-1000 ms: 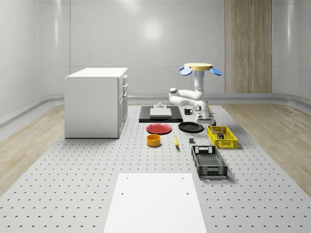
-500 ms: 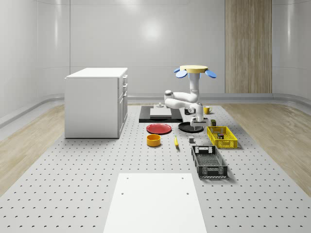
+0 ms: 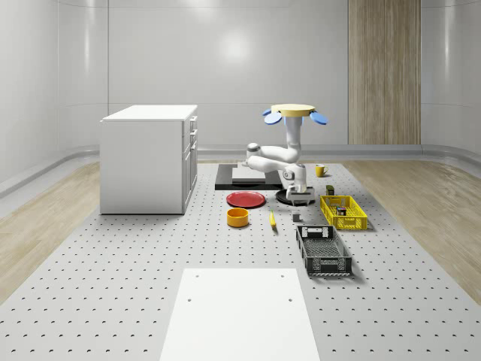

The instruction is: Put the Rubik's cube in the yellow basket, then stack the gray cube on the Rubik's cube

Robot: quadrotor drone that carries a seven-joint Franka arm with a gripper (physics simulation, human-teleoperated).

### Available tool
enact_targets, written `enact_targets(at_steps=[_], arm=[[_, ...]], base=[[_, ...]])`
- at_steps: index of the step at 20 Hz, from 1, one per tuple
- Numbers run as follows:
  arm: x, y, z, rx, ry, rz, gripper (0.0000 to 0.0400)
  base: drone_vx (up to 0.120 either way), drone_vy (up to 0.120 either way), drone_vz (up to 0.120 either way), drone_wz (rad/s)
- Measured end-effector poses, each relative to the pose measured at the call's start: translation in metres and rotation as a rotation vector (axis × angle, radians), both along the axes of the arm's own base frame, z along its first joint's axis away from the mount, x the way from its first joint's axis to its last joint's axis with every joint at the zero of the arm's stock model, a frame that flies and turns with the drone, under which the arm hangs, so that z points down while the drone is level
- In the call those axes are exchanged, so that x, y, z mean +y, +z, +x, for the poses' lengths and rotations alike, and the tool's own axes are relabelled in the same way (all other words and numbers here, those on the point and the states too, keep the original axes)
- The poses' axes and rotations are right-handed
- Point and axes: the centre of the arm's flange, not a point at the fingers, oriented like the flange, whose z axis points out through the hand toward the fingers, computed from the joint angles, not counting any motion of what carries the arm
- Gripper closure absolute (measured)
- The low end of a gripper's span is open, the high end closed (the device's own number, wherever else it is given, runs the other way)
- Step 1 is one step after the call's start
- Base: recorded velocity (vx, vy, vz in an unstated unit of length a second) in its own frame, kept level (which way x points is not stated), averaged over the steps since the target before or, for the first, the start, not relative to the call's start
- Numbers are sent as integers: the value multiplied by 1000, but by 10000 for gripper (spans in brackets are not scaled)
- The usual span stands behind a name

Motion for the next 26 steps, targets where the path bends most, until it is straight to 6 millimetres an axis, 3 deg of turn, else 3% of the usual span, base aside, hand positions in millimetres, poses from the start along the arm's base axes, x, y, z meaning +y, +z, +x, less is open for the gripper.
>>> enact_targets(at_steps=[3, 11, 26], arm=[[0, 0, 0, 0, 0, 0, 0], [0, 0, 0, 0, 0, 0, 0], [0, 19, 11, 0, 0, 0, 0]], base=[[0, -120, -27, 0], [0, -20, -95, 0], [0, -5, 0, 0]])
